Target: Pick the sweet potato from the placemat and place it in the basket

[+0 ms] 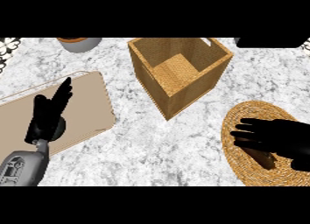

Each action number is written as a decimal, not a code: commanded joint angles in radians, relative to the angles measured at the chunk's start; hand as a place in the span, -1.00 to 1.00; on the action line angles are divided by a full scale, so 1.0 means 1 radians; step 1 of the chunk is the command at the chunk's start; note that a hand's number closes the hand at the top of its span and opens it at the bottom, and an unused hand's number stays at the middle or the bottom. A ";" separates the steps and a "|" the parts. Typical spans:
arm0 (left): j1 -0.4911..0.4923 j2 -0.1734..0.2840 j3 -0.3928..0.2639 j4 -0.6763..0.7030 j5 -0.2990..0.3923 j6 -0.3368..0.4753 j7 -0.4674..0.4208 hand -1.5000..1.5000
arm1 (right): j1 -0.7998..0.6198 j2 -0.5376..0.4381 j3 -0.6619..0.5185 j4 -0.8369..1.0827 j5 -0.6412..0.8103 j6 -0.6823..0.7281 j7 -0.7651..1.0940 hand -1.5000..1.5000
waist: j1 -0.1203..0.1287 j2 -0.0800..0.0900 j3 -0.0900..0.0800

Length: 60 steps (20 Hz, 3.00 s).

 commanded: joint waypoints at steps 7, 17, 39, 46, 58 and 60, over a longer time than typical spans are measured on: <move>-0.076 -0.062 0.017 0.071 -0.058 0.014 0.006 0.00 | -0.032 0.110 -0.003 0.078 0.131 0.044 -0.007 -1.00 | -0.002 0.001 0.000; 0.022 -0.068 0.038 -0.091 -0.078 -0.011 0.070 0.00 | 0.019 0.167 -0.037 0.121 0.217 -0.015 -0.059 -1.00 | -0.001 0.000 0.000; 0.005 -0.065 0.053 -0.020 -0.087 -0.069 0.018 0.00 | -0.075 0.786 0.082 0.166 0.465 0.102 0.635 1.00 | 0.025 -0.004 -0.006; -0.031 -0.100 0.021 -0.021 -0.085 -0.076 0.027 0.00 | -0.202 0.796 0.300 0.100 0.363 0.110 1.064 1.00 | 0.084 0.004 0.000; -0.059 -0.097 0.029 0.010 -0.080 -0.088 0.033 0.00 | -0.285 0.800 0.424 -0.194 -0.256 -0.269 1.515 1.00 | 0.092 0.001 0.000; -0.079 -0.096 0.029 0.018 -0.090 -0.079 0.044 0.00 | -0.396 0.800 0.420 -0.232 -0.296 -0.321 1.613 1.00 | 0.083 -0.002 -0.002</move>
